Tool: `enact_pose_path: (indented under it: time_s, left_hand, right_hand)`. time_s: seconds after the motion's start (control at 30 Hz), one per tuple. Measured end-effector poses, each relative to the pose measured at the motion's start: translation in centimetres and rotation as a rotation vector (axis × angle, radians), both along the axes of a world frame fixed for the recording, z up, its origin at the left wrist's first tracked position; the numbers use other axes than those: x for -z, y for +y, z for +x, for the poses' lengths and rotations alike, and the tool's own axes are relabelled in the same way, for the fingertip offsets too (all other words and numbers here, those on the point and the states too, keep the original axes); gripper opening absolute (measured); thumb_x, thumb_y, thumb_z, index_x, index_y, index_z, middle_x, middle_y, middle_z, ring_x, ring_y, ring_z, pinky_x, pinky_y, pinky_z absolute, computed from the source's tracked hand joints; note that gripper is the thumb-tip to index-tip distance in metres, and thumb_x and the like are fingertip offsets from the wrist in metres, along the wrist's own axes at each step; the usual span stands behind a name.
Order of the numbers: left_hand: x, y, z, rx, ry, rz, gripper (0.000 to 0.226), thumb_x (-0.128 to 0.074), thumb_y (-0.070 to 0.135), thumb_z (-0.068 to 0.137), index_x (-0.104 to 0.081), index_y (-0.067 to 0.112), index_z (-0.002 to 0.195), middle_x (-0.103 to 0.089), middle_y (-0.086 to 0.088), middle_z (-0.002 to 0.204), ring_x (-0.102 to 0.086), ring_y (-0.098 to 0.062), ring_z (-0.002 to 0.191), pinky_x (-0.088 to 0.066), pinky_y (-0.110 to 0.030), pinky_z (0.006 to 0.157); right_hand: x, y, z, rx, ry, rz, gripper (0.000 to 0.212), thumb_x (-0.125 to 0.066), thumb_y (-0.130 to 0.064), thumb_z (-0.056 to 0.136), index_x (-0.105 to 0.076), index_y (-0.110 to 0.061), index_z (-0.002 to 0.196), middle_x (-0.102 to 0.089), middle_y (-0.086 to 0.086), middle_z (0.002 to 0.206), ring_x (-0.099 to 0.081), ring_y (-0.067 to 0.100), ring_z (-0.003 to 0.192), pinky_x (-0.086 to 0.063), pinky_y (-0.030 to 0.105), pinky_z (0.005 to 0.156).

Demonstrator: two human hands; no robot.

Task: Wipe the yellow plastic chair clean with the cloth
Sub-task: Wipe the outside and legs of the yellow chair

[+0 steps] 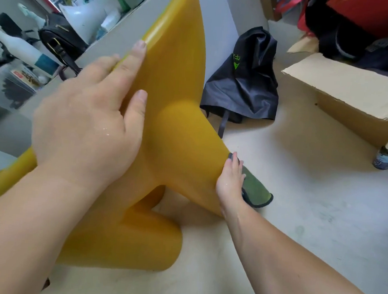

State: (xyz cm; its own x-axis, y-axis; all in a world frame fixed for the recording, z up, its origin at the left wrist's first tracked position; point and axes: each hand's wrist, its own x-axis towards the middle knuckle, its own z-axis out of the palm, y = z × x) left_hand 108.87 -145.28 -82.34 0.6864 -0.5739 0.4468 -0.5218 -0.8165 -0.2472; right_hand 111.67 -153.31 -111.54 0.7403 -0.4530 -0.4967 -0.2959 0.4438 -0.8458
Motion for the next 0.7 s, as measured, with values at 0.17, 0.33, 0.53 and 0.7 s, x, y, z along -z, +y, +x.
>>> enact_pose_path:
  time_s: [0.17,0.33,0.53,0.7]
  left_hand:
    - [0.6,0.3,0.2,0.009,-0.043,-0.026,0.053,-0.038,0.041,0.101,-0.029,0.039,0.154,-0.051,0.0,0.145,-0.052,-0.033,0.124,-0.046,-0.057,0.094]
    - [0.9,0.0,0.2,0.011,-0.032,-0.068,0.054,-0.04,0.039,0.101,-0.029,0.039,0.153,-0.054,-0.003,0.137,-0.051,-0.032,0.121,-0.046,-0.055,0.095]
    - [0.2,-0.5,-0.2,-0.044,-0.019,-0.055,0.052,-0.042,0.038,0.101,-0.032,0.043,0.152,-0.058,0.003,0.131,-0.054,-0.029,0.116,-0.047,-0.049,0.087]
    - [0.1,-0.3,-0.7,-0.047,-0.032,-0.071,0.052,-0.044,0.036,0.1,-0.035,0.046,0.15,-0.056,0.01,0.136,-0.053,-0.026,0.121,-0.046,-0.045,0.085]
  right_hand:
    - [-7.1,0.5,0.3,0.038,-0.388,-0.308,0.05,-0.021,-0.046,0.11,-0.028,-0.038,0.159,-0.022,-0.016,0.167,-0.008,0.007,0.156,-0.006,0.03,0.125]
    - [-2.2,-3.6,3.7,-0.112,-0.194,-0.177,0.069,-0.012,-0.071,0.093,-0.034,-0.045,0.154,-0.027,-0.007,0.167,-0.021,0.018,0.154,-0.015,0.048,0.125]
    - [-0.7,-1.9,1.4,-0.082,0.086,0.043,0.068,-0.013,-0.066,0.102,-0.013,-0.035,0.162,-0.001,0.001,0.172,0.004,0.03,0.158,0.001,0.052,0.126]
    - [-7.3,4.7,-2.6,-0.066,-0.197,-0.326,0.087,-0.004,-0.067,0.092,0.005,-0.018,0.163,0.016,0.007,0.17,0.015,0.026,0.156,0.006,0.045,0.126]
